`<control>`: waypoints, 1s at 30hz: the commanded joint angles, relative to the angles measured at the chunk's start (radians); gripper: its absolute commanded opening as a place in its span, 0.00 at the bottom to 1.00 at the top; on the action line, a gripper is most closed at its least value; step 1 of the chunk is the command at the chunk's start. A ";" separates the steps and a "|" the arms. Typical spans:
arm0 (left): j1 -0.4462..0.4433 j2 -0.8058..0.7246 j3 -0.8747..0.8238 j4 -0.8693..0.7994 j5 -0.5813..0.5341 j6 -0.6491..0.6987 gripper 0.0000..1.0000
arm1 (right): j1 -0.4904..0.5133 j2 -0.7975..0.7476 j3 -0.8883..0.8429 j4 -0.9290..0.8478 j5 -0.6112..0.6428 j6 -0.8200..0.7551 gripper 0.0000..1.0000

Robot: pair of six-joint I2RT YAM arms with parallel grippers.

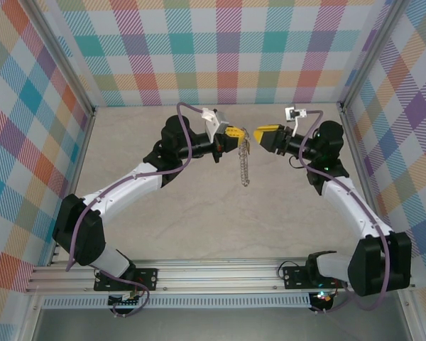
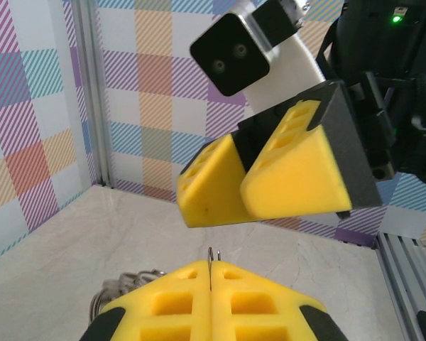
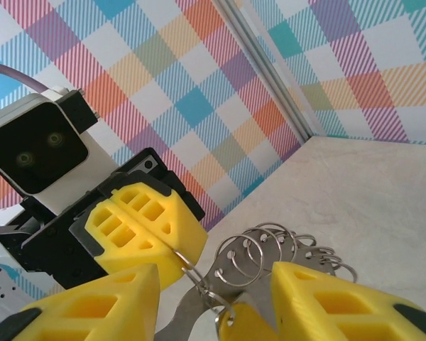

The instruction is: Put the keys on the keyring

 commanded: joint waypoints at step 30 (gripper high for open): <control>-0.018 -0.014 0.032 0.061 0.028 -0.023 0.00 | 0.062 0.114 -0.039 0.327 -0.110 0.145 0.06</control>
